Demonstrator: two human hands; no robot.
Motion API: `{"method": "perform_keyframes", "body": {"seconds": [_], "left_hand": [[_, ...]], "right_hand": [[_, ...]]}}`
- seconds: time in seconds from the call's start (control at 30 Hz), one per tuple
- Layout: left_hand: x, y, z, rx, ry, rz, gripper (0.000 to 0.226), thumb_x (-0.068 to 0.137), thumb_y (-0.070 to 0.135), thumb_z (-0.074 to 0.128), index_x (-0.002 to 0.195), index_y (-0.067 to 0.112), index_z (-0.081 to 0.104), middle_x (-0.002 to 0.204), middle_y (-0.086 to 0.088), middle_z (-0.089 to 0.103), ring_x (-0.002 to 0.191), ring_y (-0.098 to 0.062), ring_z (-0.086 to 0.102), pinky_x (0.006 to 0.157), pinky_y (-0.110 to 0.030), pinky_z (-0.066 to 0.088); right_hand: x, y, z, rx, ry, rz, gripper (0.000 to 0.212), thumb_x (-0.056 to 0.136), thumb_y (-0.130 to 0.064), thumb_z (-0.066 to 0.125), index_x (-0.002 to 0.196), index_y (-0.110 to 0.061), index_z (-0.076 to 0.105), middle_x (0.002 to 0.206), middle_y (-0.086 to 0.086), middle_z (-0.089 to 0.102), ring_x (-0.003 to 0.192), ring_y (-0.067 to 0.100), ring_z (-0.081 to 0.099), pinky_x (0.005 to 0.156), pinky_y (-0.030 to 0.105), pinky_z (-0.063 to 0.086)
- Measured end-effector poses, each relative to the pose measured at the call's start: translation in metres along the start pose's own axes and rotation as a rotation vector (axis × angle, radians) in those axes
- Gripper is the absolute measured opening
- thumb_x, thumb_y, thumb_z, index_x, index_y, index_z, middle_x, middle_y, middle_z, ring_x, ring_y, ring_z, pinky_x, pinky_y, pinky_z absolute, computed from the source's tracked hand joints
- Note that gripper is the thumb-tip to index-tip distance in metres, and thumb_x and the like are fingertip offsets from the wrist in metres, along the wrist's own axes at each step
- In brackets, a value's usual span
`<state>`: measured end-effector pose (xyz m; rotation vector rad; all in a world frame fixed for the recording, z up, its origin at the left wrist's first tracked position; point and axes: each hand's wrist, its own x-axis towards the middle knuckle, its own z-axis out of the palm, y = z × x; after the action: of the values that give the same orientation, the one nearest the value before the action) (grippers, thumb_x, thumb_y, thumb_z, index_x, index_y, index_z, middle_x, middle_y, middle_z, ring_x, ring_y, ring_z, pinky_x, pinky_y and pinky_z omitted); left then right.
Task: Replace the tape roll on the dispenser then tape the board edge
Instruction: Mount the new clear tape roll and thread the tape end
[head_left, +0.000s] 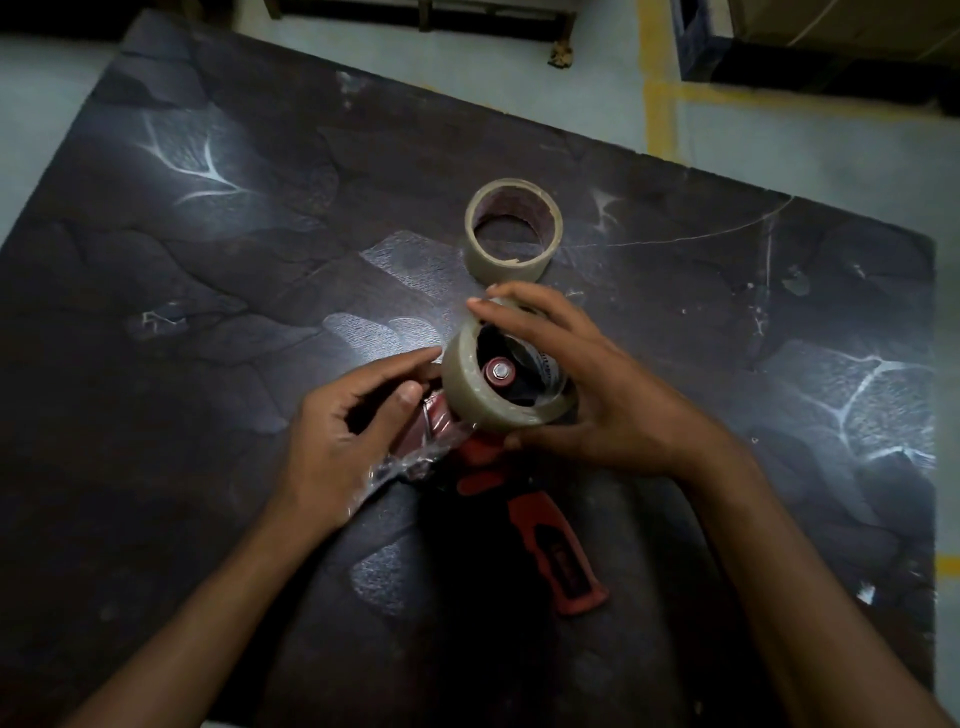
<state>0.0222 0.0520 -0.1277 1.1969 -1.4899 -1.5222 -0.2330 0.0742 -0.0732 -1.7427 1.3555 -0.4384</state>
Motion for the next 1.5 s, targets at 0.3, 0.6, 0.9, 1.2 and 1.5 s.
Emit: {"method": "perform_keyframes", "body": {"seconds": [0.3,0.6,0.9,1.2,1.5], "left_hand": [[-0.015,-0.007,-0.003,0.174,-0.095,0.073,0.057,0.091,0.039,0.071,0.145,0.022,0.062,0.141,0.005,0.07,0.13,-0.009,0.066,0.108,-0.024,0.051],[-0.006,-0.006,-0.006,0.159,-0.08,0.088,0.049,0.094,0.021,0.076,0.141,0.019,0.064,0.125,0.016,0.078,0.118,-0.002,0.072,0.101,-0.02,0.054],[0.016,-0.007,-0.015,0.005,-0.091,0.028,0.048,0.089,0.016,0.081,0.136,0.013,0.069,0.12,-0.003,0.081,0.114,-0.018,0.076,0.1,-0.031,0.058],[-0.035,-0.016,-0.015,0.139,0.077,0.088,0.064,0.081,0.03,0.085,0.141,0.026,0.062,0.137,0.022,0.069,0.13,-0.003,0.064,0.11,-0.017,0.046],[-0.05,-0.019,0.012,0.147,0.289,0.035,0.065,0.079,0.033,0.085,0.139,0.025,0.061,0.12,-0.004,0.06,0.107,-0.012,0.067,0.095,-0.021,0.055]], "right_hand": [[-0.004,0.006,0.0,0.172,0.109,0.035,0.094,0.084,-0.027,0.087,0.162,-0.023,0.036,0.168,-0.002,0.033,0.157,0.007,0.032,0.129,0.042,0.033],[-0.006,0.006,-0.004,0.131,0.066,0.013,0.088,0.085,-0.02,0.086,0.16,-0.02,0.04,0.164,-0.002,0.043,0.154,0.007,0.039,0.129,0.04,0.033],[-0.017,0.013,-0.012,0.145,-0.002,0.028,0.089,0.084,-0.023,0.085,0.161,-0.023,0.039,0.167,-0.002,0.039,0.157,0.006,0.033,0.13,0.044,0.031],[-0.014,0.014,0.001,0.126,0.056,0.009,0.092,0.084,-0.029,0.084,0.162,-0.019,0.036,0.167,0.002,0.038,0.157,0.014,0.036,0.128,0.048,0.033],[-0.015,0.012,0.0,0.127,0.047,0.01,0.092,0.084,-0.037,0.081,0.162,-0.02,0.036,0.167,0.0,0.038,0.159,0.013,0.032,0.129,0.05,0.032]]}}
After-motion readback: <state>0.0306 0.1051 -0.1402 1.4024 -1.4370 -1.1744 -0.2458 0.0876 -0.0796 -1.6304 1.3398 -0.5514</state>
